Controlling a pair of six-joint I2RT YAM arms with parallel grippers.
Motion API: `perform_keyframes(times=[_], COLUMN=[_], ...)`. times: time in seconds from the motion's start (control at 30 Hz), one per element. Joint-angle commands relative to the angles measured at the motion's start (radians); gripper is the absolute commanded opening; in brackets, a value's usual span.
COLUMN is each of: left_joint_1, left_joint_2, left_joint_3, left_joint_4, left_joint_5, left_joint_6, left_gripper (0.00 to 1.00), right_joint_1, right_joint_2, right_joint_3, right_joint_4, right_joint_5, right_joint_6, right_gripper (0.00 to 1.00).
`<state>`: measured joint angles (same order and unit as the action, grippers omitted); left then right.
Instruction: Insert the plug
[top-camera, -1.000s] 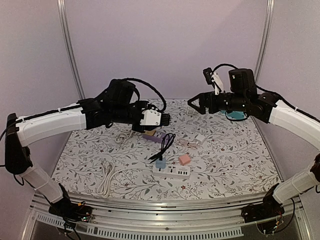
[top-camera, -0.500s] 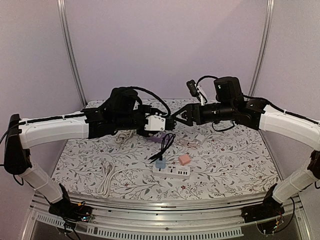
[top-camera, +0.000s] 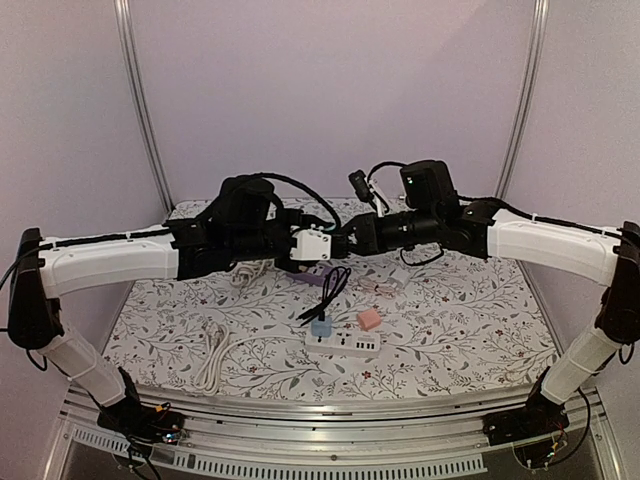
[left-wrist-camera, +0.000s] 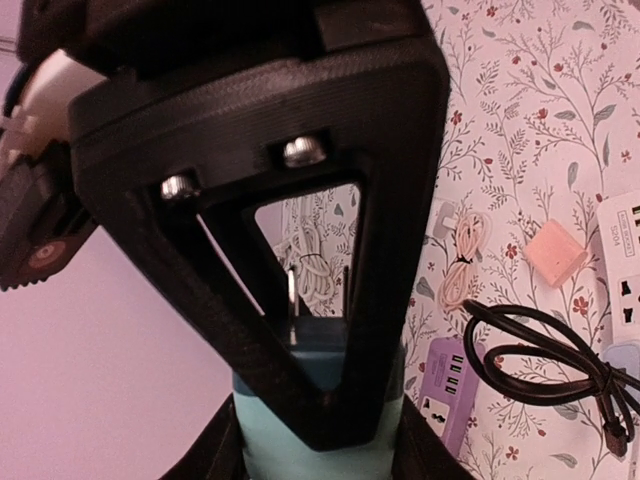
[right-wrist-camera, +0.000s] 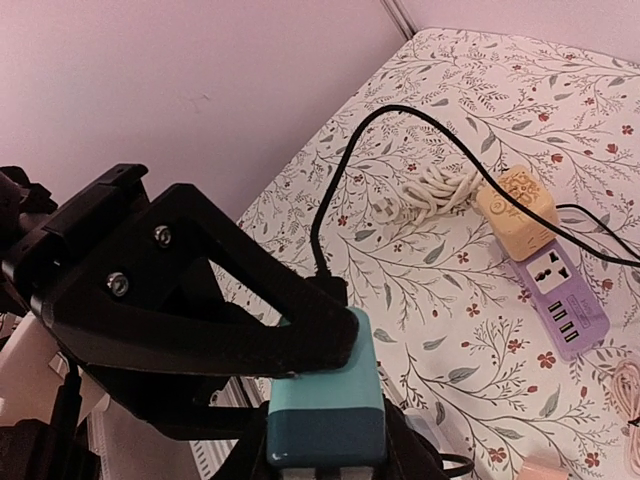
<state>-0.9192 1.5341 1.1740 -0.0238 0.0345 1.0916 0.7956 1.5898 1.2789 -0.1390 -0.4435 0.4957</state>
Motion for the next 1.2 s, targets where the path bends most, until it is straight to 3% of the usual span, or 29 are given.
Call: perform_keyframes(times=[0.0,0.07,0.13,0.17,0.23,0.27,0.63,0.83,0.9,1.07,1.17], left_joint_1=[-0.015,-0.015,-0.015,-0.015,-0.015,-0.015,0.023,0.174,0.216,0.219,0.166], left_joint_2=[-0.005,-0.007,-0.009,-0.012,-0.025,-0.038,-0.297,-0.302,-0.273,-0.237,-0.2], left_joint_3=[-0.022,-0.027,-0.031,-0.032,-0.039,-0.043,0.001,0.093,0.133,0.125,0.177], left_joint_4=[0.045,0.053,0.055,0.055,0.047,0.036,-0.177,-0.294,-0.223,0.101,0.092], left_joint_5=[0.023,0.024,0.021,0.02,0.019,0.023,0.119,0.405,0.511,0.612,0.649], left_joint_6=[0.003,0.003,-0.002,-0.013,-0.053,-0.076,-0.547,-0.972,-1.097,-1.234,-1.253], left_gripper=[0.0,0.0,0.02,0.22,0.87,0.98,0.99,0.81,0.8,0.82,0.83], right_joint_1=[-0.004,-0.003,-0.003,-0.004,-0.01,-0.015,-0.048,-0.007,0.002,0.017,0.03], right_joint_2=[0.029,0.03,0.028,0.025,0.015,0.007,-0.089,-0.167,-0.187,-0.205,-0.204], right_joint_3=[0.023,0.025,0.026,0.025,0.029,0.033,0.177,0.116,0.092,0.054,0.046], right_joint_4=[0.02,0.016,0.012,0.01,0.007,0.004,0.005,0.303,0.39,0.56,0.593], right_joint_5=[-0.001,-0.004,0.0,0.005,0.012,0.011,0.119,0.13,0.118,0.036,0.013], right_joint_6=[0.006,0.002,-0.005,-0.011,-0.027,-0.034,-0.248,-0.285,-0.3,-0.292,-0.291], right_gripper=[0.19,0.04,0.0,0.0,0.0,0.0,0.0,0.0,0.0,0.0,0.0])
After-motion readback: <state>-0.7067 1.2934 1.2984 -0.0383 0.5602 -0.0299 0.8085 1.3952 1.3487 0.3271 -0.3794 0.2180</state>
